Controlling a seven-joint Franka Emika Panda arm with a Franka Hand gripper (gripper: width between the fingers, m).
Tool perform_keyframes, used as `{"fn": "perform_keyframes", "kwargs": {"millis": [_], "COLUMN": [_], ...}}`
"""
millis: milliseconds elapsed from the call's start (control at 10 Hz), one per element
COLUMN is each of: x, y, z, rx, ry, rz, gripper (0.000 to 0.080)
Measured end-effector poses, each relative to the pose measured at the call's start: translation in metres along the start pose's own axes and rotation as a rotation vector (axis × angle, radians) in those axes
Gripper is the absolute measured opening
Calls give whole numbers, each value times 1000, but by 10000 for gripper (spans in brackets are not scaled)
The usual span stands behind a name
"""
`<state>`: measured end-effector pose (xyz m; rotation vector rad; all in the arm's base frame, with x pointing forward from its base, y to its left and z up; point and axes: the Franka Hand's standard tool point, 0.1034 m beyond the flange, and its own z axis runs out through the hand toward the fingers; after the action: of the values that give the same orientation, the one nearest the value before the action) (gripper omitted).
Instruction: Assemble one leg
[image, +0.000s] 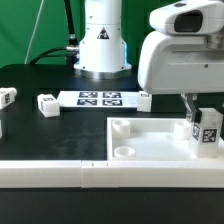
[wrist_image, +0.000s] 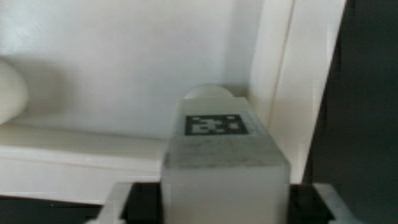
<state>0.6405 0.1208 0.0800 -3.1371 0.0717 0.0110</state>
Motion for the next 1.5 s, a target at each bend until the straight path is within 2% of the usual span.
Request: {"fn": "perform_keyframes", "kwargs": {"millis": [300,500,1000,1300,1400,1500], "x": [1,2,0,0,-1,-1], "y": [2,5,6,4,3,3], "z": [0,1,1,1,2,2], "rx": [19,44,60,74,74,74], "ry": [-2,8,-7,-33,-34,-33], "rz": [385,660,1250,1467,1470,1456], "gripper": [291,291,291,291,348,514]}}
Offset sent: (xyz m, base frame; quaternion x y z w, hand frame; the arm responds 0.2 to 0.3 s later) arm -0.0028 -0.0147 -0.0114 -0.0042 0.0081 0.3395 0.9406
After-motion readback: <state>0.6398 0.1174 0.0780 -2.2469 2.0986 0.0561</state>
